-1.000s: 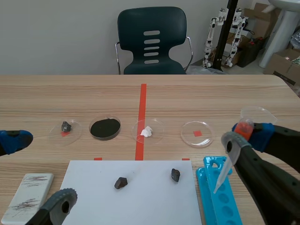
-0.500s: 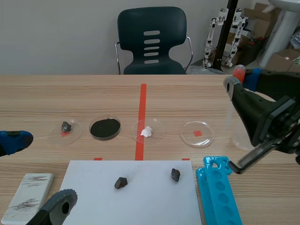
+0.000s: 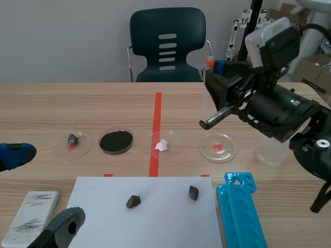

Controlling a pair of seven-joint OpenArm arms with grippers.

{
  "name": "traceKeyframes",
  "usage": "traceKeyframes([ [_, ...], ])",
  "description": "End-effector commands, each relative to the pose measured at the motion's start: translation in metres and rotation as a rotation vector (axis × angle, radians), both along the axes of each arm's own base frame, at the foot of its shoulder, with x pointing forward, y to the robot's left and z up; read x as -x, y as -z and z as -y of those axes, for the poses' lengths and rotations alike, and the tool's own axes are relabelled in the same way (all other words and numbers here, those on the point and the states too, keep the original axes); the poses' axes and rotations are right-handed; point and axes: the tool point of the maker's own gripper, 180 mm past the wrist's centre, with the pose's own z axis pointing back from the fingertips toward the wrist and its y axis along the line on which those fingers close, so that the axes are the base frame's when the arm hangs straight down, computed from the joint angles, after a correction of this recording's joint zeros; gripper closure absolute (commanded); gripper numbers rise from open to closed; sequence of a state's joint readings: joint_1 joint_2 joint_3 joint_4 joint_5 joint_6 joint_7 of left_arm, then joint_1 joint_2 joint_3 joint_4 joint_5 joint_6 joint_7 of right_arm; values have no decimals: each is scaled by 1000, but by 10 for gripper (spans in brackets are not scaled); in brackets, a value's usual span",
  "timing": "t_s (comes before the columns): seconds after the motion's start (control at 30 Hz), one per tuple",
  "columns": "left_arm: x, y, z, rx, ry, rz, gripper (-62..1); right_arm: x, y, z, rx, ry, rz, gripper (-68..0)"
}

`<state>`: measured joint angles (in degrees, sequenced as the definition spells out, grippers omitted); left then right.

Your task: Squeeze the dropper onto the mineral

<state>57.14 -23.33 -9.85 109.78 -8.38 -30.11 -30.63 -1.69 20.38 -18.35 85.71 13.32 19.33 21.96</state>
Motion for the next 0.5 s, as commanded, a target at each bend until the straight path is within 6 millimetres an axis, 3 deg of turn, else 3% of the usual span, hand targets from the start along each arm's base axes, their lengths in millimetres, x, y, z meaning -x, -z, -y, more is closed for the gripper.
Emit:
traceKeyframes([
  [0.0, -2, -12, 3, 31, 2, 33, -623, -5, -12, -10, -49, -11, 31, -102],
  [0.23, -2, -12, 3, 31, 2, 33, -623, -18, 6, -50, -57, -79, -13, -102],
  [0.47, -2, -12, 3, 31, 2, 33, -623, -30, 19, -70, -44, -68, -32, -102],
])
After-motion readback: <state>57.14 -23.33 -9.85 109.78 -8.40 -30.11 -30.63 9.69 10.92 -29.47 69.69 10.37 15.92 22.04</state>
